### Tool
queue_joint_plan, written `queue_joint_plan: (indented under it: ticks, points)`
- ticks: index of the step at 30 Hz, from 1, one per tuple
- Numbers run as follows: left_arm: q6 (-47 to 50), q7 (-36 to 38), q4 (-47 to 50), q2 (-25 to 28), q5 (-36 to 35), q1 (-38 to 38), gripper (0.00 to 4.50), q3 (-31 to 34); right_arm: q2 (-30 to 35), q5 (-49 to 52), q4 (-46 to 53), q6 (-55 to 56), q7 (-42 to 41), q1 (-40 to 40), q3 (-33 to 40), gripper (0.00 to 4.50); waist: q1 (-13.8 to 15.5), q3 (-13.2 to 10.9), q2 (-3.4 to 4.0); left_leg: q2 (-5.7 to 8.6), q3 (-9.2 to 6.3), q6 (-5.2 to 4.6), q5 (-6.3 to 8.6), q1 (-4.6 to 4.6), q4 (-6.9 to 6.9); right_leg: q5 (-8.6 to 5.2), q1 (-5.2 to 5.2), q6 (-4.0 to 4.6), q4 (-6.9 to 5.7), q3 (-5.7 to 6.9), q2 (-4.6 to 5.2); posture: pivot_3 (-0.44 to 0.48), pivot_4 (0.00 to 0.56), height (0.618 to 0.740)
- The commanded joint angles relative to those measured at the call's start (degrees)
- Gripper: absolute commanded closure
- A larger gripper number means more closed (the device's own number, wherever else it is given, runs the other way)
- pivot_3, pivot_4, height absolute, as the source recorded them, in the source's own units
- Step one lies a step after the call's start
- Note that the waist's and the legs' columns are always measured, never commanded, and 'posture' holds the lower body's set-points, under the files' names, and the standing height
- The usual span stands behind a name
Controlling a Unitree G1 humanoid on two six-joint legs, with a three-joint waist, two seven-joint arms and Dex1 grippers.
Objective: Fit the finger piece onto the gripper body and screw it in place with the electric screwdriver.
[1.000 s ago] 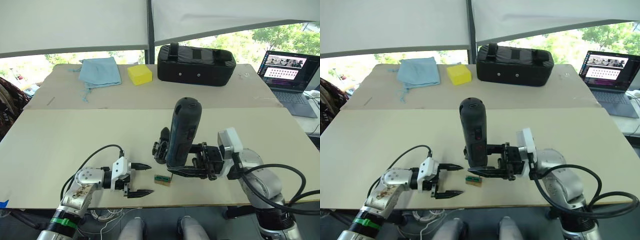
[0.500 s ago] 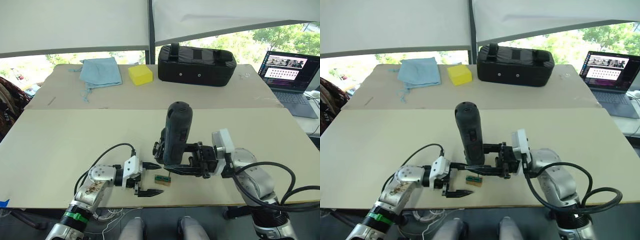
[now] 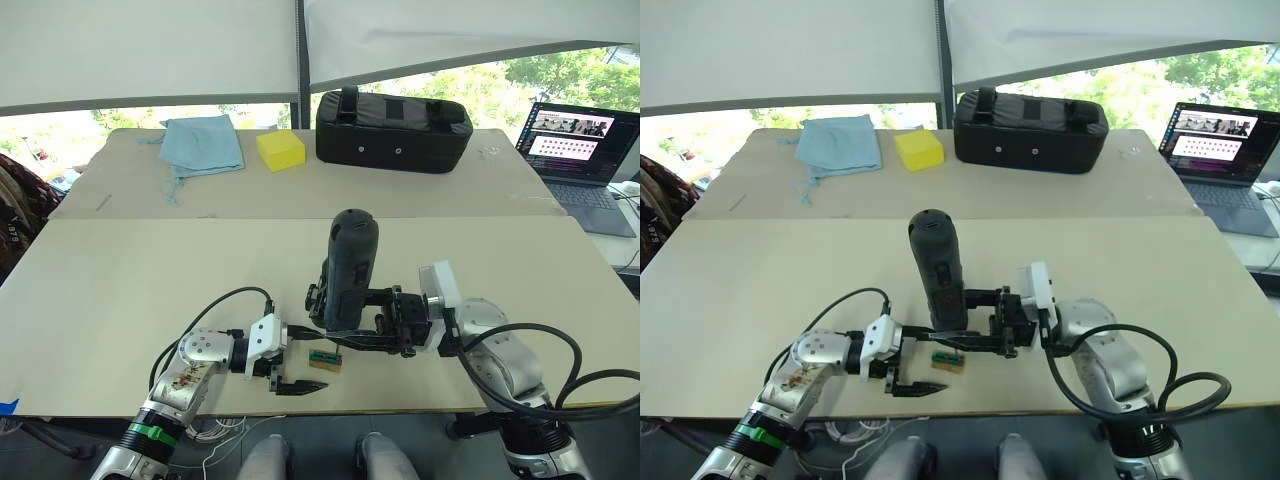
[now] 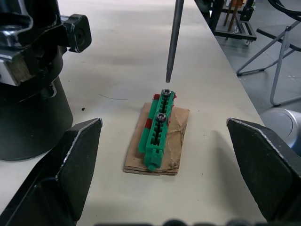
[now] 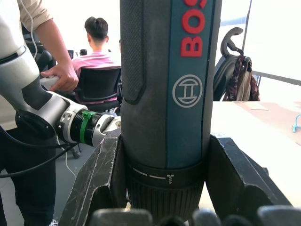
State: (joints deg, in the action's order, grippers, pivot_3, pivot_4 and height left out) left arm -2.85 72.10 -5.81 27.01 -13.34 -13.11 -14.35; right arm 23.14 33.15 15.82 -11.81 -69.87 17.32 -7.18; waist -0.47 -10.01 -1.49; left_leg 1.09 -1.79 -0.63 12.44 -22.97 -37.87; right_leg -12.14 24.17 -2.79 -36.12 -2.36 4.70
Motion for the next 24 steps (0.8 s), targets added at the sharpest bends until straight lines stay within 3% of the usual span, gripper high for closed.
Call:
queue_joint_plan:
  ticks: [1, 24]
  points:
    - [-0.18, 0.21, -0.58, 0.07, 0.78, 1.38, 0.0, -1.64, -0.4, 0.89, 1.12, 2.16, -0.35, 0.23, 0.51, 2.6, 0.0, 0.0, 0.0, 0.0, 0.0, 0.0, 0.0, 0.0, 0.0, 0.0, 0.0, 0.0, 0.0, 0.0, 0.0, 0.0, 0.15, 0.74]
    - [0.2, -0.42, -0.45, 0.06, 0.71, 2.12, 0.0, -2.07, -0.3, -0.6, 0.23, 2.86, -0.21, -0.72, 0.05, 2.6, -0.07, 0.02, 0.01, 0.0, -0.11, 0.0, 0.0, 0.04, 0.0, 0.0, -0.02, 0.0, 0.0, 0.0, 0.0, 0.0, 0.15, 0.74]
